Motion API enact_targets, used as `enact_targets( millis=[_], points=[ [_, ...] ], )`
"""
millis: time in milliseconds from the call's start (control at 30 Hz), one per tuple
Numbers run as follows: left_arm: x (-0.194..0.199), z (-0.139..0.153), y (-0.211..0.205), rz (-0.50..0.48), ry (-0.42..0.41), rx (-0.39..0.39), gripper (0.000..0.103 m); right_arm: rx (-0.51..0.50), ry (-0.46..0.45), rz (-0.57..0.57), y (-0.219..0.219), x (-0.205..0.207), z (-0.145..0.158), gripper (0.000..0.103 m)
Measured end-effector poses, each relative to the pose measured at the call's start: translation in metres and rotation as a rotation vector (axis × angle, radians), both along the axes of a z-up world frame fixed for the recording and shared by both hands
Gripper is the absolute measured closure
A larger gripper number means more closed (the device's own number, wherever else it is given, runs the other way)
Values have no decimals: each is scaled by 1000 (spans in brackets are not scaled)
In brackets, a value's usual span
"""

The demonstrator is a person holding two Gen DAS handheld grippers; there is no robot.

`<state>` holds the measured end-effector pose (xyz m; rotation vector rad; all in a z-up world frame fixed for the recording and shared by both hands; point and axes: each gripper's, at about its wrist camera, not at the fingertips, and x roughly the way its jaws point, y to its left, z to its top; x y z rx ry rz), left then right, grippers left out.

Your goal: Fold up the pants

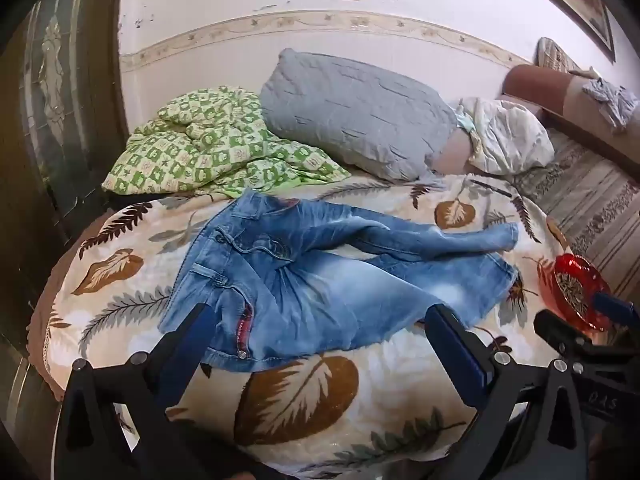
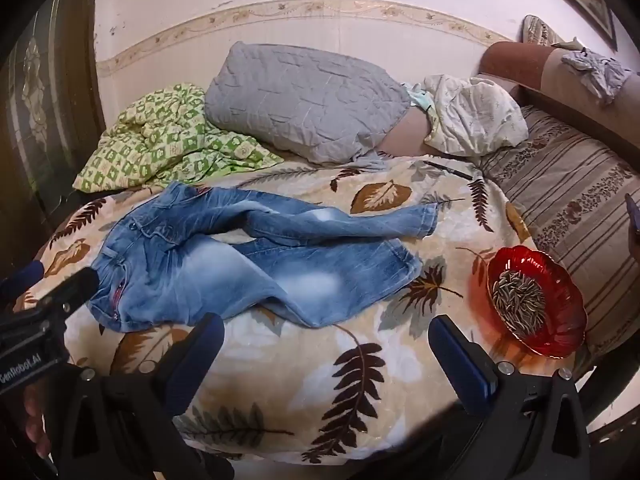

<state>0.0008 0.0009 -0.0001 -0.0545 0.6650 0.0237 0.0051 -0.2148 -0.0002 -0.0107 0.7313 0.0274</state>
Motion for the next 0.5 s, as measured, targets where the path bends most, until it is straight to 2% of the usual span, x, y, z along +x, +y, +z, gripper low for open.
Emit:
enact_targets(
  millis=[67,133,267,500],
  points=[
    [1,0,4,12,1,2,0,-3,-23,-2,1,0,-1,0],
    [-2,1,-21,7,-16,104,0,-10,-13,-3,3,2,-3,0],
    [-1,-4,-15,-20,-10,90,0,29,-8,-22,-13,3,3,0],
    [0,-7,-13,-37,6,81,0,9,11,-23,-7,3,-4,0]
  ],
)
